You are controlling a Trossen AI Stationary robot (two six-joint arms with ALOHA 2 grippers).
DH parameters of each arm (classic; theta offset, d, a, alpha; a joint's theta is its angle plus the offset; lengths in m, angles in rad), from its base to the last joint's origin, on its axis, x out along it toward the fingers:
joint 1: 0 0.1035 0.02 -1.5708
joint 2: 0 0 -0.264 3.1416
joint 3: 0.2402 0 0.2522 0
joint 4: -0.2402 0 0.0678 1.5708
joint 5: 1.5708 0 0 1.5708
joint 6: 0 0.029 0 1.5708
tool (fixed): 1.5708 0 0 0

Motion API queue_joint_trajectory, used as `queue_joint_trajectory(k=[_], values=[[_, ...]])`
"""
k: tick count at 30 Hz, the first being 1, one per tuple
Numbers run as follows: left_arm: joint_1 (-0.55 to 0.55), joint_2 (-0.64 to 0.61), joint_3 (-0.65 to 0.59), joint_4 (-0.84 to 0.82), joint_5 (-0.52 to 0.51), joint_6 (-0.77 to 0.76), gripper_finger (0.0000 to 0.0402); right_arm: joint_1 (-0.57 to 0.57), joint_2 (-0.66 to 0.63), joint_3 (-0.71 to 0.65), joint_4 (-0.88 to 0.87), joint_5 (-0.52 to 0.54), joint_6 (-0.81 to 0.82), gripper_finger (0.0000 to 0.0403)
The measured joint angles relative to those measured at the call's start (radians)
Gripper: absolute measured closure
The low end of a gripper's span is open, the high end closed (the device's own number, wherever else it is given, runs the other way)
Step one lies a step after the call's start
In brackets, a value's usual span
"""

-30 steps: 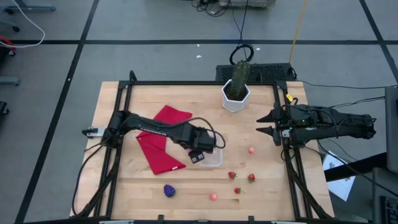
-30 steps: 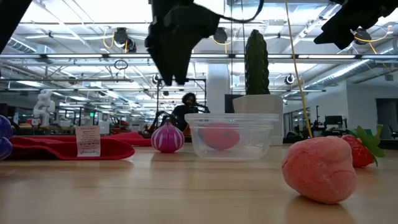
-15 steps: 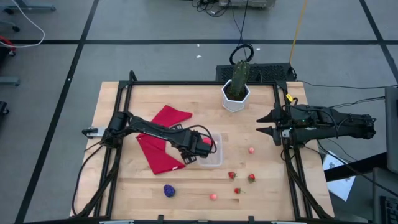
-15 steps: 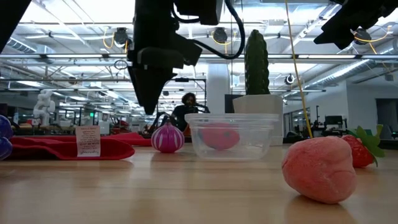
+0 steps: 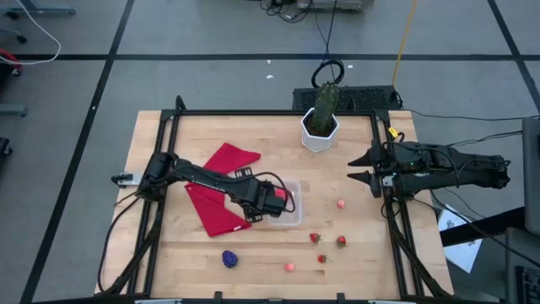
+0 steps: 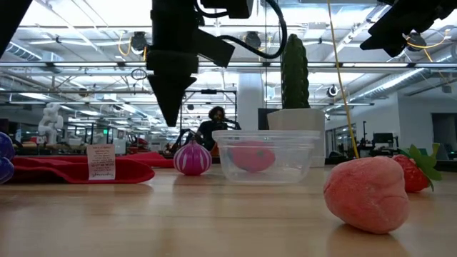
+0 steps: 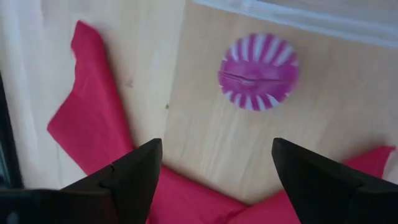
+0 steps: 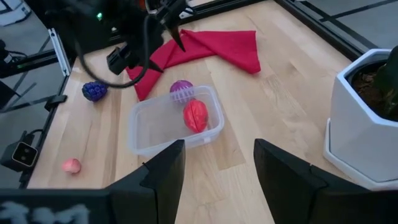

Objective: Pick and placing Produce into tupperware
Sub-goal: Put the purple onion into the transparent bin

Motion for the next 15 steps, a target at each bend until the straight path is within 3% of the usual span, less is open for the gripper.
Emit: queue_joint_trajectory(k=[6, 12, 15], values=[[-0.042, 0.000, 0.000, 0.001, -0.019, 0.109, 0.0094, 0.000, 0.000, 0.000, 0.014, 0.000, 0.027, 0.0218], [-0.072, 0.000, 0.000, 0.014, -0.157, 0.182, 0.0094, 0.000, 0.000, 0.000, 0.086, 0.000, 0.043, 0.0218], [-0.078, 0.000, 0.000, 0.044, -0.176, 0.225, 0.0094, 0.000, 0.000, 0.000, 0.103, 0.000, 0.043, 0.0218]])
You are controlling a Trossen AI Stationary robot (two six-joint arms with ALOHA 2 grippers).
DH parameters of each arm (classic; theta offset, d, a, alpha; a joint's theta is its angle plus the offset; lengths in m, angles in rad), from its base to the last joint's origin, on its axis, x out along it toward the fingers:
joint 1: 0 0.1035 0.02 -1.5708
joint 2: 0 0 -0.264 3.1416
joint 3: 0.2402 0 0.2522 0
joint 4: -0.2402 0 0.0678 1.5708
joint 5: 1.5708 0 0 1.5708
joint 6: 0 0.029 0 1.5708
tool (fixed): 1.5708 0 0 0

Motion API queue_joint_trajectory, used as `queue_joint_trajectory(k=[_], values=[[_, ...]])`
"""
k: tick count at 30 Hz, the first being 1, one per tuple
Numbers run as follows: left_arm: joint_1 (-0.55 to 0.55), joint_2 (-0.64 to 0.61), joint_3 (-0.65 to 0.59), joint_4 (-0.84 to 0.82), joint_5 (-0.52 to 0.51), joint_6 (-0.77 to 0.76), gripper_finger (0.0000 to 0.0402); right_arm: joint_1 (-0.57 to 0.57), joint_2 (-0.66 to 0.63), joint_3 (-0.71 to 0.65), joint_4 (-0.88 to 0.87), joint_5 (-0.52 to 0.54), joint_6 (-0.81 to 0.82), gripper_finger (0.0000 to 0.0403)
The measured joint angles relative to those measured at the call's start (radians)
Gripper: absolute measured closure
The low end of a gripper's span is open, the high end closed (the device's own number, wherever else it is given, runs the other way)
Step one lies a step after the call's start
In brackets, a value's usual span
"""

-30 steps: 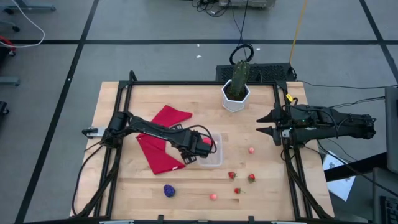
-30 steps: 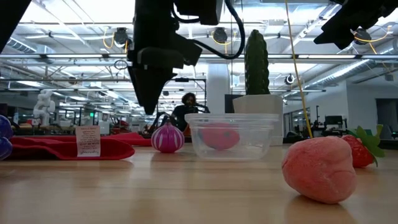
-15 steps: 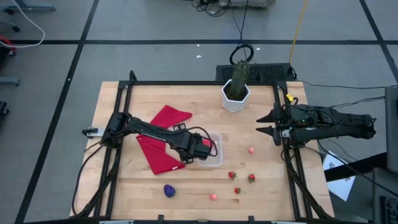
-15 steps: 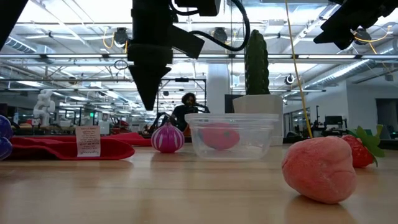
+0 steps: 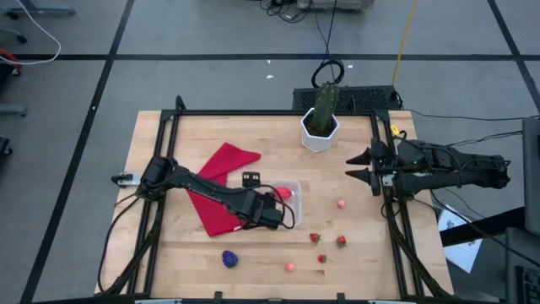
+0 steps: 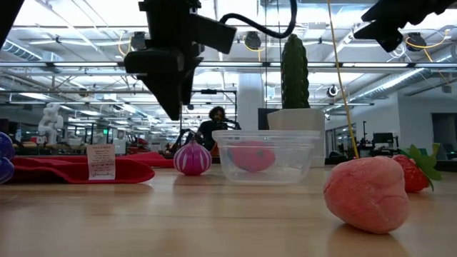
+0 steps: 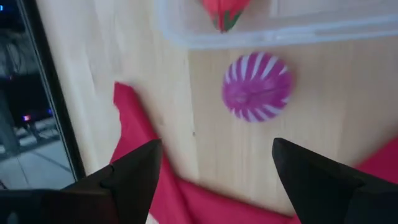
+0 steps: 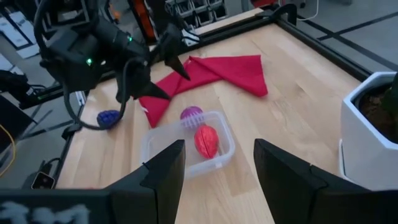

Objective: Pick and placing Produce into tupperware
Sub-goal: Put the purple onion into the transparent bin

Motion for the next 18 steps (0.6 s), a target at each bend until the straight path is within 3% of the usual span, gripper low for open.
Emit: queue_joint_trajectory(k=[10, 18], values=[[-0.018, 0.000, -0.096, 0.135, 0.037, 0.085, 0.0094, 0.000, 0.000, 0.000, 0.003, 0.000, 0.000, 0.0218], [-0.021, 0.000, -0.098, 0.212, 0.105, 0.136, 0.0094, 0.000, 0.000, 0.000, 0.036, 0.000, 0.000, 0.0218]])
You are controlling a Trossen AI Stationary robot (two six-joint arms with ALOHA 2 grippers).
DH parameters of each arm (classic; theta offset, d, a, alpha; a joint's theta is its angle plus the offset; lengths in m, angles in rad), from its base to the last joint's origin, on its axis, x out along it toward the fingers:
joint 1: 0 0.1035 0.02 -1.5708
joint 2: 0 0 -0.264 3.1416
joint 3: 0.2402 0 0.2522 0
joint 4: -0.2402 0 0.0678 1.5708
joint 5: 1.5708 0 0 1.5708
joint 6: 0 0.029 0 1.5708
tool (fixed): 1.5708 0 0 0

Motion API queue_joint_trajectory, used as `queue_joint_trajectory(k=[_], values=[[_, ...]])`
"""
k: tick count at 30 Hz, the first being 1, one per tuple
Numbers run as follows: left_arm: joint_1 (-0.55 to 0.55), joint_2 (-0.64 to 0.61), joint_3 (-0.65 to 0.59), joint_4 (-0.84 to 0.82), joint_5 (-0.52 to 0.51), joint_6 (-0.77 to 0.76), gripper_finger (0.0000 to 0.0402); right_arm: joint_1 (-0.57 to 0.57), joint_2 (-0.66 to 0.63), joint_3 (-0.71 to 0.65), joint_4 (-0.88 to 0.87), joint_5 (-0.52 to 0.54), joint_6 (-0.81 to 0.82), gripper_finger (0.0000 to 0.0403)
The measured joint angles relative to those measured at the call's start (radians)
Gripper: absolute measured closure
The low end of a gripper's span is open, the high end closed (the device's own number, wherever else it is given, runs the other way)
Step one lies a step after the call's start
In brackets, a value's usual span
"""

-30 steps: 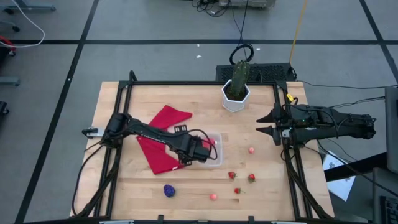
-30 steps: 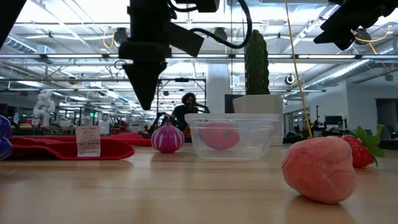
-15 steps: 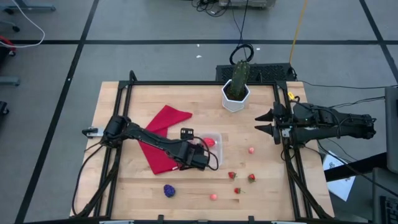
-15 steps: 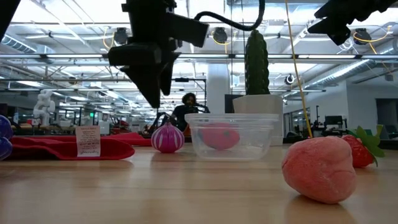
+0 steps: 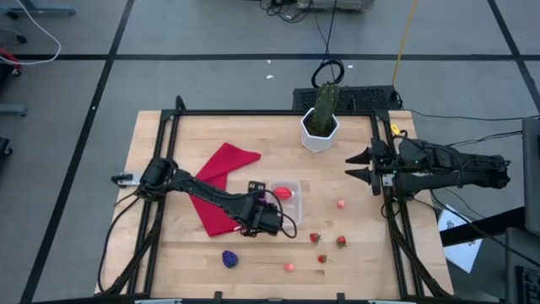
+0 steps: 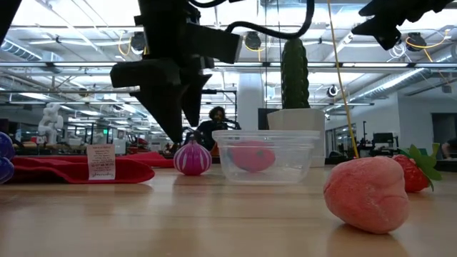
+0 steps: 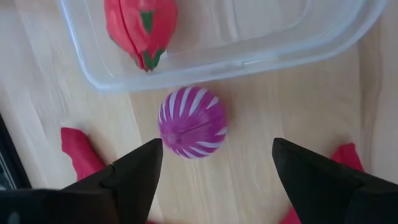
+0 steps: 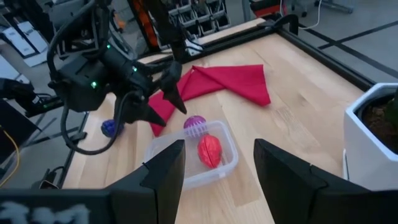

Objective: Pick and placing Produce into tupperware
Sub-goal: Put the purple onion into the transparent bin

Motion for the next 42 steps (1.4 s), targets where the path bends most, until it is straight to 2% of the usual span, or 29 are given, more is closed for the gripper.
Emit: queue_joint_trajectory(k=[9, 22, 28, 38, 42], values=[[0.004, 0.000, 0.000, 0.037, 0.002, 0.055, 0.0094, 0.000, 0.000, 0.000, 0.000, 0.000, 0.028, 0.0218], [0.039, 0.000, 0.000, 0.030, 0.099, 0.029, 0.0094, 0.000, 0.000, 0.000, -0.005, 0.000, 0.029, 0.0218], [0.042, 0.000, 0.001, -0.007, 0.098, -0.019, 0.0094, 0.000, 0.000, 0.000, -0.005, 0.000, 0.027, 0.0218], [0.042, 0.000, 0.001, -0.011, 0.091, 0.023, 0.0093, 0.000, 0.000, 0.000, -0.018, 0.000, 0.026, 0.0218], [0.043, 0.000, 0.001, -0.010, 0.090, 0.019, 0.0080, 0.000, 0.000, 0.000, -0.017, 0.000, 0.026, 0.0218]])
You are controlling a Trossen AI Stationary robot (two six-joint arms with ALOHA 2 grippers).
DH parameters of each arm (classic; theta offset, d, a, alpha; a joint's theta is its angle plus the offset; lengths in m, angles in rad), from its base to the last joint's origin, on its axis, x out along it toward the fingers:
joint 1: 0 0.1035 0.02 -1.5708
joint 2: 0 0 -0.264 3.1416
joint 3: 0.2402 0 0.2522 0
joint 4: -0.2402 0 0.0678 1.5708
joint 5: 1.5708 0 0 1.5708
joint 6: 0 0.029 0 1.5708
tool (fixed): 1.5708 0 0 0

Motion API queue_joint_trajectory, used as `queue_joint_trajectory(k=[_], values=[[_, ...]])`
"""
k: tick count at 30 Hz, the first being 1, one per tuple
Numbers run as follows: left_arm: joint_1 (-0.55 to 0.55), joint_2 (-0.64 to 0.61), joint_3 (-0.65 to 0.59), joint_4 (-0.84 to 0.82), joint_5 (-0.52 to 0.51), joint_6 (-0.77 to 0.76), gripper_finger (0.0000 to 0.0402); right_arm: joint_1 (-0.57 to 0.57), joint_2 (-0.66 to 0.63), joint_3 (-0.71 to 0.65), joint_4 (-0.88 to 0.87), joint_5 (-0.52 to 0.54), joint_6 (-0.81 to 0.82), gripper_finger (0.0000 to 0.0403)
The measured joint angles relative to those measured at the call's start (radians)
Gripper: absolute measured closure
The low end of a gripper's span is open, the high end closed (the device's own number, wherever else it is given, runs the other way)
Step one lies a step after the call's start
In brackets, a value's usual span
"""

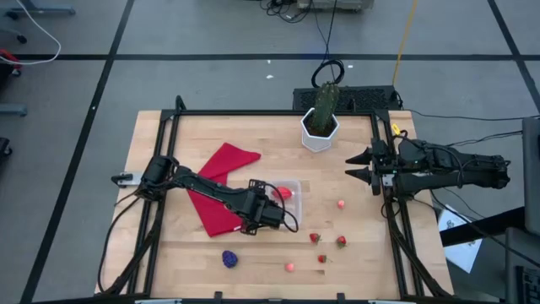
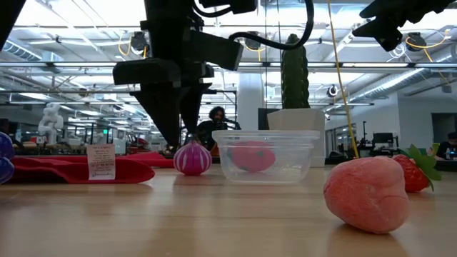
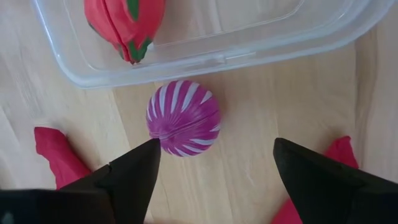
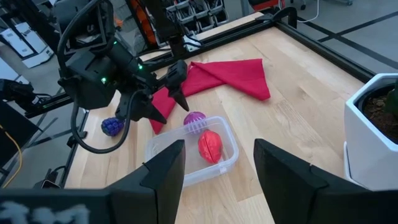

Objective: Pick and placing Produce into tupperware
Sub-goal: Put the purple onion into the transparent bin

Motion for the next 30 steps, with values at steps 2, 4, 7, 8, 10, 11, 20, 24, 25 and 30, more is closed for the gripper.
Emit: queue_joint_trajectory(k=[2, 4, 7, 8, 10, 11, 20, 24, 25, 30], values=[[0.003, 0.000, 0.000, 0.000, -0.003, -0.005, 0.0066, 0.000, 0.000, 0.000, 0.000, 0.000, 0.000, 0.0218], [0.006, 0.000, 0.000, 0.000, -0.003, -0.005, 0.0050, 0.000, 0.000, 0.000, 0.001, 0.000, 0.000, 0.0218], [0.013, 0.000, 0.000, 0.007, -0.003, -0.006, 0.0029, 0.000, 0.000, 0.000, 0.001, 0.000, 0.000, 0.0218], [0.016, 0.000, 0.000, 0.012, -0.003, -0.006, 0.0023, 0.000, 0.000, 0.000, 0.001, 0.000, 0.000, 0.0218], [0.018, 0.000, 0.000, 0.026, -0.003, 0.000, 0.0015, 0.000, 0.000, 0.000, 0.002, 0.000, 0.000, 0.0218], [0.020, 0.000, 0.000, 0.039, -0.003, 0.006, 0.0013, 0.000, 0.000, 0.000, 0.002, 0.000, 0.000, 0.0218], [0.040, 0.000, 0.001, 0.046, -0.003, 0.017, 0.0011, 0.000, 0.000, 0.000, 0.002, 0.000, 0.000, 0.0218], [0.047, 0.000, 0.001, 0.042, 0.009, 0.009, 0.0011, 0.000, 0.000, 0.000, -0.002, 0.000, 0.000, 0.0218], [0.046, 0.000, 0.001, 0.042, 0.013, 0.007, 0.0011, 0.000, 0.000, 0.000, -0.004, 0.000, 0.000, 0.0218], [0.045, 0.000, 0.001, 0.043, 0.015, -0.021, 0.0011, 0.000, 0.000, 0.000, -0.004, 0.000, 0.000, 0.0218]])
